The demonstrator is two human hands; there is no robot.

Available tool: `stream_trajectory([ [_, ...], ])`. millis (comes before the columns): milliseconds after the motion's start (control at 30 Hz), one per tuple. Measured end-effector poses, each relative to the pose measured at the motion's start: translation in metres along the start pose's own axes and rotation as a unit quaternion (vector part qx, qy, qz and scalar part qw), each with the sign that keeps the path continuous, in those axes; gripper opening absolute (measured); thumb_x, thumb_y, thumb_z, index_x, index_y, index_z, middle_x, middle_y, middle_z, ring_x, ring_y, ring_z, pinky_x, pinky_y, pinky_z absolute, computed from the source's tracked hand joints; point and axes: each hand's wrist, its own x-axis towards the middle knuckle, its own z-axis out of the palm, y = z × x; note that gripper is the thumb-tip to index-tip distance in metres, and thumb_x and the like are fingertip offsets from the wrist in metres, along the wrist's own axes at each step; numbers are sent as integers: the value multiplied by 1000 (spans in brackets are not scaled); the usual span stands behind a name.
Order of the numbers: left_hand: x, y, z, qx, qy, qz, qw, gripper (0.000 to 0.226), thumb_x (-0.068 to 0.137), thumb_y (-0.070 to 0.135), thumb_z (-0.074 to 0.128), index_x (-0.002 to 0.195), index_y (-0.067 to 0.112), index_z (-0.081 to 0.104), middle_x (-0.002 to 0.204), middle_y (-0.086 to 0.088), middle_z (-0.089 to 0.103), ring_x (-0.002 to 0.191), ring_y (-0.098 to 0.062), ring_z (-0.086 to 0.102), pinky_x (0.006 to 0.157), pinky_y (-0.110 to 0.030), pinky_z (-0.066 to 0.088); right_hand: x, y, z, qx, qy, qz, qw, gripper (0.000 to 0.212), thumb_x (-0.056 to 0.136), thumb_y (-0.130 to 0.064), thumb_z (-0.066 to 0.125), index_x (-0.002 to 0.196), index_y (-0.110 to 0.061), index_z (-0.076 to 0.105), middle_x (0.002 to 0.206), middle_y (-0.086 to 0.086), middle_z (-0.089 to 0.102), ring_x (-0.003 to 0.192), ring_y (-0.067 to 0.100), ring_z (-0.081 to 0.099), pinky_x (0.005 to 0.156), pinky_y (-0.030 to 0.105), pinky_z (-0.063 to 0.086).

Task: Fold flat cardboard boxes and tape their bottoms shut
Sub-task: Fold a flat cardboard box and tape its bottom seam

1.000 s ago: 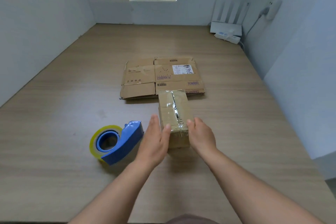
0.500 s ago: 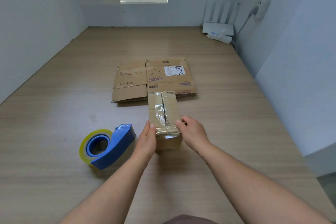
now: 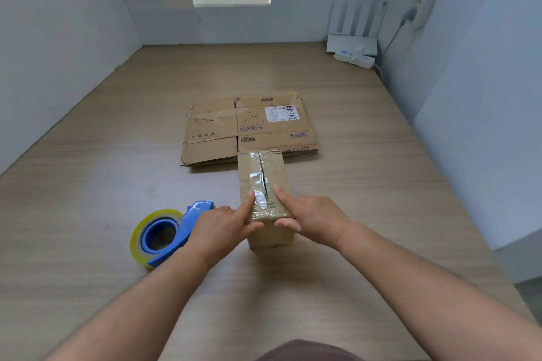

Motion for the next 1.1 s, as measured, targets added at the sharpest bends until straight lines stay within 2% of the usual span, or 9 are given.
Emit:
stream_trajectory([
  [267, -3, -7, 8, -53, -13, 35, 998, 66, 98, 54, 22, 153, 28, -3, 101, -6, 62, 88, -20, 59, 67, -30, 41, -10, 6, -12, 47, -78, -36, 995, 69, 100, -33, 37, 151, -30, -10, 143, 8, 45, 117, 30, 51, 89, 34, 40],
  [367, -1, -8, 5, -77, -29, 27, 996, 63, 100, 51, 26, 153, 30, -2, 105, -6, 61, 94, -22, 58, 74, -33, 44, -10, 16, -29, 34, -110, -21, 993, 77, 92, -26, 44, 149, -43, -4, 142, 4, 47, 115, 26, 51, 89, 33, 43],
  [433, 2, -8, 4, -83, -30, 22, 996, 62, 100, 50, 28, 153, 32, 1, 106, -7, 61, 96, -23, 58, 77, -35, 46, -8, 20, -37, 3, -99, -25, 995, 71, 93, -36, 50, 149, -44, 7, 140, 2, 49, 117, 24, 51, 90, 34, 44],
  [533, 2, -8, 2, -102, -38, 12, 994, 62, 100, 50, 28, 152, 33, -1, 106, -6, 61, 94, -22, 58, 77, -33, 46, -4, 13, -38, -17, -57, -39, 997, 69, 90, -48, 55, 149, -37, 21, 141, -3, 49, 121, 23, 49, 88, 32, 42],
  [700, -11, 11, 3, -184, -26, -53, 981, 66, 100, 48, 28, 152, 30, -9, 110, -5, 62, 91, -19, 61, 76, -33, 51, -15, 4, -19, -38, 50, -53, 997, 63, 91, -42, 53, 147, -20, 32, 128, 4, 58, 112, 27, 54, 81, 35, 45],
  [833, -30, 45, 9, -390, 24, -180, 903, 68, 101, 39, 34, 153, 18, -6, 140, -9, 50, 117, -28, 54, 93, -36, 43, -23, -12, -1, -15, 196, -55, 979, 54, 69, -23, 80, 116, 0, 64, 85, 13, 70, 73, 30, 67, 51, 31, 53],
  [900, -33, 52, 12, -461, 20, -206, 863, 64, 102, 33, 33, 153, 18, -2, 134, -13, 54, 111, -27, 55, 92, -36, 42, -25, -17, 5, -12, 249, -48, 967, 52, 58, -17, 88, 104, 0, 70, 74, 9, 68, 63, 26, 66, 41, 26, 50],
  [967, -38, 42, 13, -481, -6, -177, 858, 60, 102, 24, 34, 154, 23, 5, 122, -12, 60, 104, -24, 57, 91, -34, 44, -27, -16, 8, -4, 261, -47, 964, 51, 60, -14, 87, 105, 1, 70, 75, 9, 68, 64, 26, 65, 42, 26, 50],
  [1100, -46, 1, 3, -417, -42, -50, 906, 64, 100, 20, 40, 138, 62, 10, 136, 13, 53, 123, -6, 52, 99, -21, 38, -27, -11, 5, 1, 254, -45, 966, 51, 62, -11, 86, 108, 2, 69, 76, 10, 68, 64, 27, 65, 44, 27, 52],
])
